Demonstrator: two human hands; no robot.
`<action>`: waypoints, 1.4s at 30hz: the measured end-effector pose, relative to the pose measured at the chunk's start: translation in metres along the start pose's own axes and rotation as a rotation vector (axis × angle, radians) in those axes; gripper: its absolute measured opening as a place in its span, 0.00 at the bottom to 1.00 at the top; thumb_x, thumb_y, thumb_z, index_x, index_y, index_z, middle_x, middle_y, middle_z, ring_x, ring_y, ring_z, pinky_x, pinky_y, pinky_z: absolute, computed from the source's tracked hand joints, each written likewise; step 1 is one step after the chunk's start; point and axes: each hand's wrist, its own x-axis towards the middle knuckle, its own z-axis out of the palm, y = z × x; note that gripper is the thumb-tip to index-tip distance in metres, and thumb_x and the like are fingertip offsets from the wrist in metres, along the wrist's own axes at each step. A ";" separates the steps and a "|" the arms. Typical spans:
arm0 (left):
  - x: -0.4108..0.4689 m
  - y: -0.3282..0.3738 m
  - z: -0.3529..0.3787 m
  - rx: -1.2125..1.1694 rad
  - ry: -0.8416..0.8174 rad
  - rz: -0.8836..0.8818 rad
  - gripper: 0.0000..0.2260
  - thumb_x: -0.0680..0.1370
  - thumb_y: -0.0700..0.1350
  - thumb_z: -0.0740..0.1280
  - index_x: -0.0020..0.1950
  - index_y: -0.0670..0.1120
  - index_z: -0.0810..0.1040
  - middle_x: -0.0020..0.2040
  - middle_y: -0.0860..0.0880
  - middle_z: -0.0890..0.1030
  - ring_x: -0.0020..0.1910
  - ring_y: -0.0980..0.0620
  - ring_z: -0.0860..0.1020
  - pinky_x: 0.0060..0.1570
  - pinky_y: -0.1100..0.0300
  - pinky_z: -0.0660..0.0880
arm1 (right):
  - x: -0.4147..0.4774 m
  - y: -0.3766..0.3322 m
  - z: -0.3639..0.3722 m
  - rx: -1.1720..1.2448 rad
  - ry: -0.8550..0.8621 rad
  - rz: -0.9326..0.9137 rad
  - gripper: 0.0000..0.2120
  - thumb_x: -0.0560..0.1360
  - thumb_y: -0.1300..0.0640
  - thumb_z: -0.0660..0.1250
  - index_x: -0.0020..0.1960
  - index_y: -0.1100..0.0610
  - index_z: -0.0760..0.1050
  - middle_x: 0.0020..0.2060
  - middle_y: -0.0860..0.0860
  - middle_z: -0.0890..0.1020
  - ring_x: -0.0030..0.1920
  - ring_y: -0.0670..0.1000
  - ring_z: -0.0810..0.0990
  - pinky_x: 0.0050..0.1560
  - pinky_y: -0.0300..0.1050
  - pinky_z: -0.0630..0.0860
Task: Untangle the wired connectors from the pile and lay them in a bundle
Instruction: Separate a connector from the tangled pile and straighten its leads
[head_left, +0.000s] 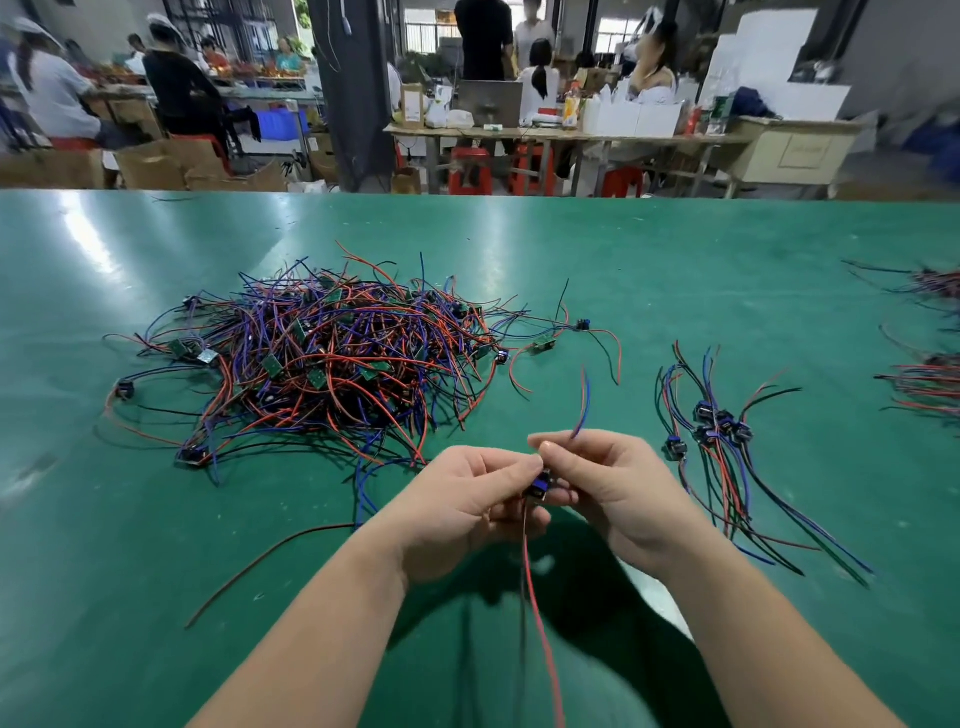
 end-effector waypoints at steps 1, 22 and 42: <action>0.001 -0.001 0.001 0.004 0.021 -0.022 0.10 0.70 0.47 0.69 0.43 0.42 0.85 0.41 0.45 0.84 0.30 0.56 0.78 0.37 0.61 0.79 | 0.000 0.000 -0.001 0.010 -0.008 -0.014 0.05 0.61 0.57 0.72 0.35 0.57 0.84 0.30 0.51 0.82 0.27 0.44 0.76 0.32 0.33 0.71; -0.007 -0.005 0.009 0.203 -0.202 -0.246 0.05 0.71 0.44 0.72 0.45 0.45 0.84 0.37 0.46 0.83 0.31 0.54 0.80 0.37 0.63 0.79 | 0.012 -0.025 -0.038 0.246 0.533 -0.038 0.09 0.73 0.64 0.68 0.36 0.58 0.73 0.21 0.52 0.74 0.17 0.43 0.66 0.17 0.30 0.60; 0.013 -0.006 0.004 -0.099 0.564 0.538 0.11 0.62 0.42 0.76 0.40 0.46 0.77 0.36 0.50 0.82 0.35 0.55 0.80 0.36 0.65 0.76 | 0.006 -0.005 -0.007 0.208 -0.087 0.138 0.09 0.61 0.60 0.70 0.40 0.58 0.85 0.33 0.53 0.83 0.28 0.45 0.77 0.32 0.32 0.75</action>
